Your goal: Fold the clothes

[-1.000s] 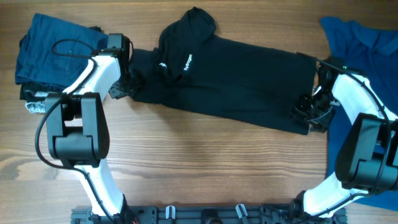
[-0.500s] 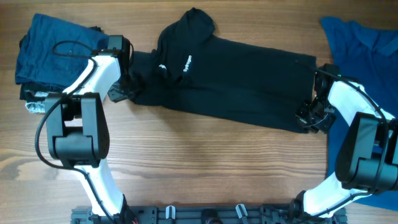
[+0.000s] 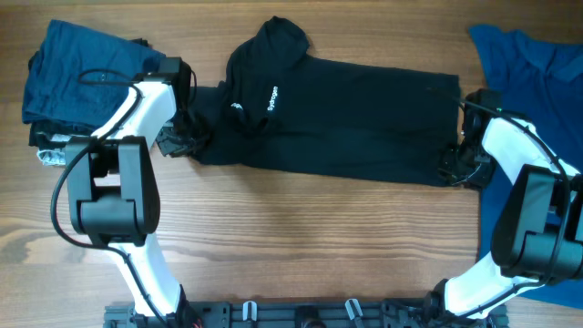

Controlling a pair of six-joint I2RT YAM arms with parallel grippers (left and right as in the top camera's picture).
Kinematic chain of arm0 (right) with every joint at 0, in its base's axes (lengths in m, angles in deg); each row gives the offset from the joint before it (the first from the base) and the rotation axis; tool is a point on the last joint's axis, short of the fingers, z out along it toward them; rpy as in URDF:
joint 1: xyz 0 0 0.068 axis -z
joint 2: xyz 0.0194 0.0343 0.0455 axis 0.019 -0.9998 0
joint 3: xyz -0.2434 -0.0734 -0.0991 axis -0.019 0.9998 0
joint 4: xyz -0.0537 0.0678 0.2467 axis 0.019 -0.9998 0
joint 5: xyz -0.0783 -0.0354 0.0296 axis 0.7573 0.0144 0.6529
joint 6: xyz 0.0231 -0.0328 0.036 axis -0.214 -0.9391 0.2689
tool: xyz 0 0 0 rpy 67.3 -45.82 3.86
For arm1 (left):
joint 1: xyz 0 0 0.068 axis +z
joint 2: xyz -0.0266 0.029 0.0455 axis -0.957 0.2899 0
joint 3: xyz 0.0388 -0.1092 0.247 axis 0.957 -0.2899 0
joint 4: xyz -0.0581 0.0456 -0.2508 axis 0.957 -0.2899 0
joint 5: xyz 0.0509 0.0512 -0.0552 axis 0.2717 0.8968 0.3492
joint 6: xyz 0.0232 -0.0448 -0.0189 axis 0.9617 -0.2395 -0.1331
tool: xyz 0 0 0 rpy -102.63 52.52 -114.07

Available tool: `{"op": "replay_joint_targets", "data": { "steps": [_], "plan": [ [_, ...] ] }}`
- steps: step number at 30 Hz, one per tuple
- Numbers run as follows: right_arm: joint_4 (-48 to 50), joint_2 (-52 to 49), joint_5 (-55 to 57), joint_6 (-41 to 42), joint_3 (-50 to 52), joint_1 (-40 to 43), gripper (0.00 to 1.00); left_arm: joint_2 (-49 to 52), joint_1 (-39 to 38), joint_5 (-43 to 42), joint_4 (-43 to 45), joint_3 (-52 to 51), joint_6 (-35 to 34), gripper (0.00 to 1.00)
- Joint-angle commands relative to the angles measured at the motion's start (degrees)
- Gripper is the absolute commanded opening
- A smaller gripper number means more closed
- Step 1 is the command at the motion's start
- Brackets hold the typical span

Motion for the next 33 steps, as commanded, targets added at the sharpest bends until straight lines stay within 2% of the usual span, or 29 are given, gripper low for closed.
{"op": "replay_joint_targets", "data": {
  "steps": [1,4,5,6,7,8,9,10,11,15,16,17,18,19,20,24,29,33],
  "plan": [
    [-4.0,-0.5,-1.0,-0.6,-6.1,0.0,0.65,-5.3,-0.1,-0.7,2.3,0.2,-0.5,0.39],
    [-10.6,-0.4,-8.1,-0.7,-15.6,0.0,0.73,-11.3,-0.2,-1.4,2.4,3.5,-0.5,0.49],
    [-14.0,-0.4,-14.8,-1.4,-20.0,0.0,0.74,-14.2,-0.7,-3.4,2.9,4.6,-0.4,0.54],
    [-14.9,-0.4,-19.9,-3.7,-21.3,0.0,0.73,-15.6,-1.2,-5.6,3.7,4.6,-0.5,0.49],
    [-15.0,-0.4,-25.4,-6.3,-21.4,-0.1,0.63,-16.7,-2.5,-9.0,4.5,4.6,-0.4,0.34],
    [-14.8,-0.5,-27.4,-7.0,-21.0,-0.1,0.48,-16.7,-4.0,-10.3,4.7,4.6,-0.4,0.11],
    [-13.9,-0.5,-27.1,-7.1,-20.4,-0.1,0.34,-15.8,-6.3,-10.3,4.6,4.6,0.8,0.04],
    [-13.2,-0.5,-27.1,-7.2,-19.8,-0.1,0.27,-15.3,-7.8,-10.2,4.2,4.6,1.8,0.04],
    [-12.5,-0.5,-26.9,-8.4,-19.1,-0.1,0.24,-14.4,-9.6,-10.1,3.3,4.6,1.7,0.04],
    [-9.7,-0.6,-26.6,-8.1,-18.2,-0.1,0.33,-10.6,-16.9,-10.1,1.7,4.6,1.7,0.04],
    [-9.3,-0.6,-26.6,-8.0,-18.2,-0.1,0.4,-9.7,-17.9,-9.6,1.7,4.6,1.7,0.04],
    [-9.0,-0.6,-26.6,-7.9,-18.2,-0.1,0.52,-8.6,-18.7,-7.9,2.0,4.6,1.7,0.04],
    [-8.9,-0.6,-26.6,-7.9,-18.2,-0.1,0.59,-7.6,-18.9,-6.3,2.9,4.6,1.7,0.04],
    [-8.8,-0.6,-26.6,-7.3,-18.2,-0.1,0.76,-7.0,-18.9,-5.6,4.0,4.6,1.7,0.04],
    [-8.3,-0.6,-26.6,-6.0,-18.2,-0.1,1.0,-6.2,-18.8,-5.4,5.4,4.6,1.7,0.04],
    [-1.8,-0.6,-26.6,-6.0,-18.2,-0.1,1.0,-4.1,-19.0,-5.0,5.5,4.5,1.7,0.04],
    [10.4,-0.6,-26.6,-6.1,-18.2,-0.1,1.0,-3.8,-18.1,6.4,10.7,4.5,1.7,0.04],
    [13.8,-0.6,-26.6,-6.0,-18.2,-0.1,1.0,-2.0,-16.5,6.4,13.2,4.4,1.1,0.04]
  ]
}}
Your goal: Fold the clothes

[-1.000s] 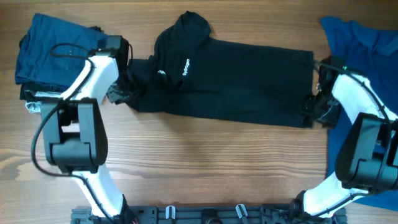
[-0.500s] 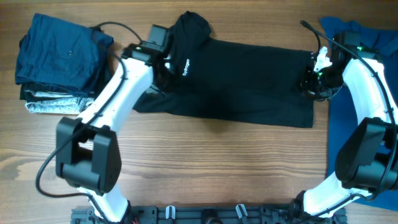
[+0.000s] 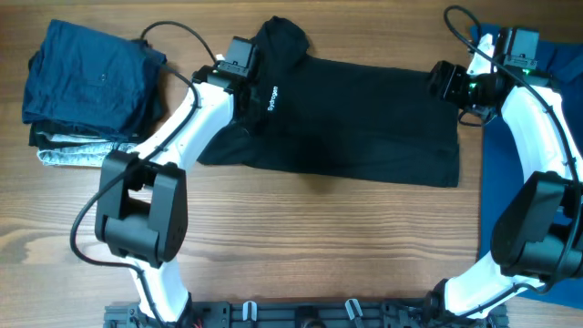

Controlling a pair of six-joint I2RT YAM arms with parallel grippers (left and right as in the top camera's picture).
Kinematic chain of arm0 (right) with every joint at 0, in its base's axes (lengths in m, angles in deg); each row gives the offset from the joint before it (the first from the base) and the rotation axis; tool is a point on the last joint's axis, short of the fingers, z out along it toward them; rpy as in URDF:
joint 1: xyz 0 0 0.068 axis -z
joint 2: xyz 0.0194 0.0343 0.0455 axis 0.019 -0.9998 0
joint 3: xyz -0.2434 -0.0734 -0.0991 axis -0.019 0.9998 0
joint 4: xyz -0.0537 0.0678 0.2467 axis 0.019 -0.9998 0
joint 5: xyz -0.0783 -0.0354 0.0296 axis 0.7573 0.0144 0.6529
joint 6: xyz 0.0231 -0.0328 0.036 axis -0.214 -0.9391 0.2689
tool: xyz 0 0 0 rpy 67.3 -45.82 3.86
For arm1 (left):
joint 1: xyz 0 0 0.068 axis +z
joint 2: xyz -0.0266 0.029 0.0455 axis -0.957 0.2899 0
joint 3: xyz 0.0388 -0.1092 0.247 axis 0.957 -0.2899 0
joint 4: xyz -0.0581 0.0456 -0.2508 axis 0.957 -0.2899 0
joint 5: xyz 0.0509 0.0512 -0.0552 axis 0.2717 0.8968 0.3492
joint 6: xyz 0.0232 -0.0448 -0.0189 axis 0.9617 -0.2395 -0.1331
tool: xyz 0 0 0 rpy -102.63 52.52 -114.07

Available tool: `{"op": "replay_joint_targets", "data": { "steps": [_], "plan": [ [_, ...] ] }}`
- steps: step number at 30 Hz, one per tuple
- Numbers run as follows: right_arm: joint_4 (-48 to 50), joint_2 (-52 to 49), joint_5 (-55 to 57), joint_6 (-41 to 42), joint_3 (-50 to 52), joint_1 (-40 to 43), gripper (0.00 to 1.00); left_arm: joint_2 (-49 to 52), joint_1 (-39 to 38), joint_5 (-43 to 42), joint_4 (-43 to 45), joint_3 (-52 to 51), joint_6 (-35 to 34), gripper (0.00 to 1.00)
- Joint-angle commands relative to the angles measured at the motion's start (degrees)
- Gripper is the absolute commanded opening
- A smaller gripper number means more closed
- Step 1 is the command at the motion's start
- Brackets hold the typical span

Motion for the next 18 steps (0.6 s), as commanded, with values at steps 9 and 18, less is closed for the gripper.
{"op": "replay_joint_targets", "data": {
  "steps": [9,18],
  "plan": [
    [0.6,-0.4,-0.8,0.4,0.2,-0.1,0.99,8.2,1.2,2.2,0.8,0.2,-0.2,0.04],
    [0.6,-0.4,-0.8,0.4,0.2,-0.1,0.99,6.2,1.3,2.3,13.0,0.3,-0.4,0.04]
  ]
}}
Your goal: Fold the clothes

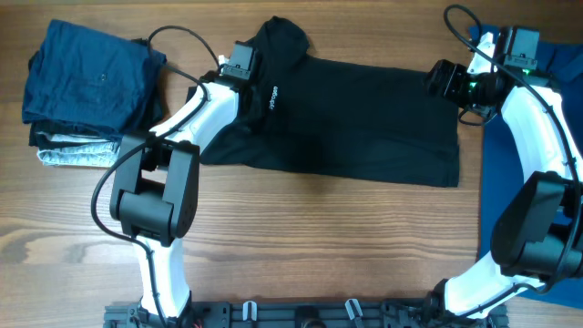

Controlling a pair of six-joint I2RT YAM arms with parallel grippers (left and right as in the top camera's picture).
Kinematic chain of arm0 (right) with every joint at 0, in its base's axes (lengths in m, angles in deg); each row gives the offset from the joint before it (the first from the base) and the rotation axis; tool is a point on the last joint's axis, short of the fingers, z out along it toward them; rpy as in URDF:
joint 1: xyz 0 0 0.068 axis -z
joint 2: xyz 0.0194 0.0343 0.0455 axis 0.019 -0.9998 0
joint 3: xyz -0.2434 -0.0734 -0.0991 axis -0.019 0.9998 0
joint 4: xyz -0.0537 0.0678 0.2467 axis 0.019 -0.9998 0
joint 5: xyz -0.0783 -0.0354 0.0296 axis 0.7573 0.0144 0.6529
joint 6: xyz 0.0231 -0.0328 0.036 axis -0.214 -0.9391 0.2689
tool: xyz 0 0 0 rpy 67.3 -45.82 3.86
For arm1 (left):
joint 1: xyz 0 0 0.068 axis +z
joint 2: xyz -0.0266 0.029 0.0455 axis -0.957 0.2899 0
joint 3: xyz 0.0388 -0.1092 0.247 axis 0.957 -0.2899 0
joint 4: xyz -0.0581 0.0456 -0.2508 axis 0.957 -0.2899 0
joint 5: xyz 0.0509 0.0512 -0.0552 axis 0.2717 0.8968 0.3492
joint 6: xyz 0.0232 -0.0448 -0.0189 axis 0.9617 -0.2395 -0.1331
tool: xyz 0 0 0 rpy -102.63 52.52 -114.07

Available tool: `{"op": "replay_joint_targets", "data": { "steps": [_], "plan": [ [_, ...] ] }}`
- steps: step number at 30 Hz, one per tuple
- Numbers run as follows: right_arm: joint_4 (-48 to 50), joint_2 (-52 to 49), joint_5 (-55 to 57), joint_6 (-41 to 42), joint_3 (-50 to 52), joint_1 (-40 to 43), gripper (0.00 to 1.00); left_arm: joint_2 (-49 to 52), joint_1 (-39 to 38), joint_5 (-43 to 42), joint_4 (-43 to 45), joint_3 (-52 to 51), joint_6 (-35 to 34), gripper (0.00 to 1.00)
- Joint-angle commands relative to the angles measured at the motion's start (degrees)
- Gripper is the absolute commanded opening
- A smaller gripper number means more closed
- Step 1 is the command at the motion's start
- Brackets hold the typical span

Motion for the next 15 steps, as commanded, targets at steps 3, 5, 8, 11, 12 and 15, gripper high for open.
{"op": "replay_joint_targets", "data": {
  "steps": [3,5,8,11,12,15],
  "plan": [
    [0.2,-0.4,-0.8,0.4,0.2,-0.1,1.0,-1.4,0.5,1.1,8.5,0.4,-0.3,0.06],
    [0.2,-0.4,-0.8,0.4,0.2,-0.1,1.0,-1.5,1.1,1.2,13.3,0.4,-0.3,0.09],
    [0.1,-0.4,-0.8,0.4,0.2,-0.1,1.0,-4.5,1.4,1.4,8.5,3.1,2.1,0.15],
    [0.1,-0.4,-0.8,0.4,0.2,-0.1,0.99,-13.2,1.4,1.4,-1.5,5.2,2.4,0.37],
    [0.2,-0.4,-0.8,0.4,0.2,-0.1,1.0,-15.3,1.4,1.4,-3.9,5.2,5.3,0.38],
    [0.1,-0.4,-0.7,0.4,0.2,-0.1,0.99,-15.0,1.6,1.6,-8.9,5.1,19.1,0.53]
  ]
}}
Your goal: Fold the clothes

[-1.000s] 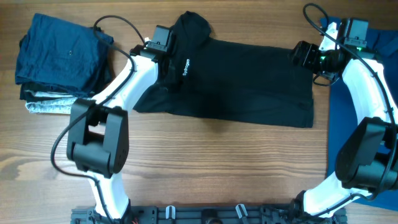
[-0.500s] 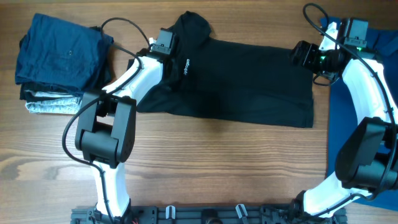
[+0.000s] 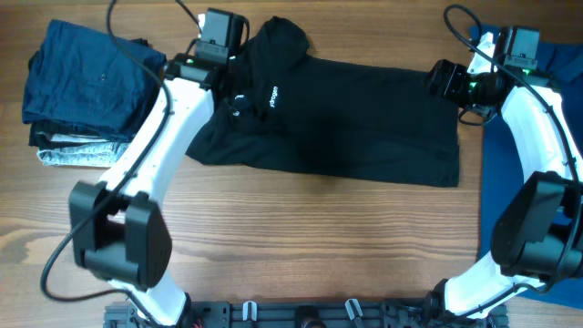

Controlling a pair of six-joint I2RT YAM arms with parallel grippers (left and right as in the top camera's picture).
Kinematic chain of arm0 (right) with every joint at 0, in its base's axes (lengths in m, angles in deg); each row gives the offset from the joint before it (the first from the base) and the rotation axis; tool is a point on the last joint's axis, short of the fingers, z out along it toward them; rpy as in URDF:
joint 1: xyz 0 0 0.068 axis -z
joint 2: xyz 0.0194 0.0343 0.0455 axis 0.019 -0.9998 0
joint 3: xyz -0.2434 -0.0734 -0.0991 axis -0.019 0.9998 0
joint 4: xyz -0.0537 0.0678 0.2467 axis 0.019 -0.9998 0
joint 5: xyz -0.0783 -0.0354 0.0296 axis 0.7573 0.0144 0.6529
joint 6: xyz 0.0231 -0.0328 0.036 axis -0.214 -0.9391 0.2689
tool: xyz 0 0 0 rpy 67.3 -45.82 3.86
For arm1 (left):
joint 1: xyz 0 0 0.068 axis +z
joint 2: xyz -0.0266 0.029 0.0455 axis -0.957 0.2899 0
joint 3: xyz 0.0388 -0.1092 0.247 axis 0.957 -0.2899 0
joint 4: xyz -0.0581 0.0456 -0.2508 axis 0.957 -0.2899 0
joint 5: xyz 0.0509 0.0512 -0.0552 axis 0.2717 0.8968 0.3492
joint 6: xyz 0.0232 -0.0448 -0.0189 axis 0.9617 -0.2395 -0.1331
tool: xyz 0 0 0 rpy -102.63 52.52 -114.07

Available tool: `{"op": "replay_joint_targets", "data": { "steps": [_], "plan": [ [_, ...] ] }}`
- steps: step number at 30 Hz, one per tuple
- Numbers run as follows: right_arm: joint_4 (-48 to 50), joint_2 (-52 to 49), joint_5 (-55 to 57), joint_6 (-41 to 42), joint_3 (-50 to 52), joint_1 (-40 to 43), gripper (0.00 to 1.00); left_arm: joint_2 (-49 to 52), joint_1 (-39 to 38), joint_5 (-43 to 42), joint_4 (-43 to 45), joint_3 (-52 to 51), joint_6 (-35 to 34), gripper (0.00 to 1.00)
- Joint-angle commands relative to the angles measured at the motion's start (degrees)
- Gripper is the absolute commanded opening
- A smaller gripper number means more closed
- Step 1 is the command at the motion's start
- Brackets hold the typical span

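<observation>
A black garment (image 3: 355,123) with white lettering (image 3: 271,98) lies spread lengthwise across the middle of the table in the overhead view, its hood (image 3: 282,36) bunched at the far left end. My left gripper (image 3: 235,75) reaches down at the garment's collar end, beside the lettering. My right gripper (image 3: 439,80) sits at the garment's far right corner. Both sets of fingers are dark against the black cloth, so their state does not show.
A stack of folded clothes (image 3: 86,82), dark blue on top and grey at the bottom, stands at the far left. A loose blue garment (image 3: 537,55) lies along the right edge under my right arm. A black rail (image 3: 301,314) runs along the front edge.
My left wrist has shifted toward the table's far edge and slightly left, and the arm now stretches out straighter from its base. The right arm and the black garment look unchanged.
Both grippers were first at the near corners of the black garment, left at the sleeve end, right at the hem end. Then both were at its far edge, left by the lettering, right at the far right corner. The right stayed; the left has shifted farther back.
</observation>
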Motion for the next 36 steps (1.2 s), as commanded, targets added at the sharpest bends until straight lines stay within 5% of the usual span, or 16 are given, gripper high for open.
{"op": "replay_joint_targets", "data": {
  "steps": [1,7,18,23,26,32,36],
  "plan": [
    [0.1,-0.4,-0.8,0.4,0.2,-0.1,1.0,1.2,0.6,2.5,-5.0,0.5,17.7,0.52],
    [0.1,-0.4,-0.8,0.4,0.2,-0.1,0.99,9.2,1.0,2.4,-5.7,0.5,32.2,0.37],
    [0.1,-0.4,-0.8,0.4,0.2,-0.1,0.99,15.6,1.0,-3.1,-6.4,0.5,34.9,0.53],
    [0.1,-0.4,-0.8,0.4,0.2,-0.1,1.0,16.9,1.1,0.7,-6.2,0.5,35.1,0.41],
    [0.1,-0.4,-0.8,0.4,0.2,-0.1,0.99,16.9,1.1,0.8,-5.2,0.5,35.1,0.23],
    [0.1,-0.4,-0.8,0.4,0.2,-0.1,0.99,16.9,1.1,0.8,-2.3,0.5,34.9,0.09],
    [0.1,-0.4,-0.8,0.5,0.2,-0.1,0.99,16.9,1.1,1.8,0.8,0.5,32.2,0.08]
  ]
}}
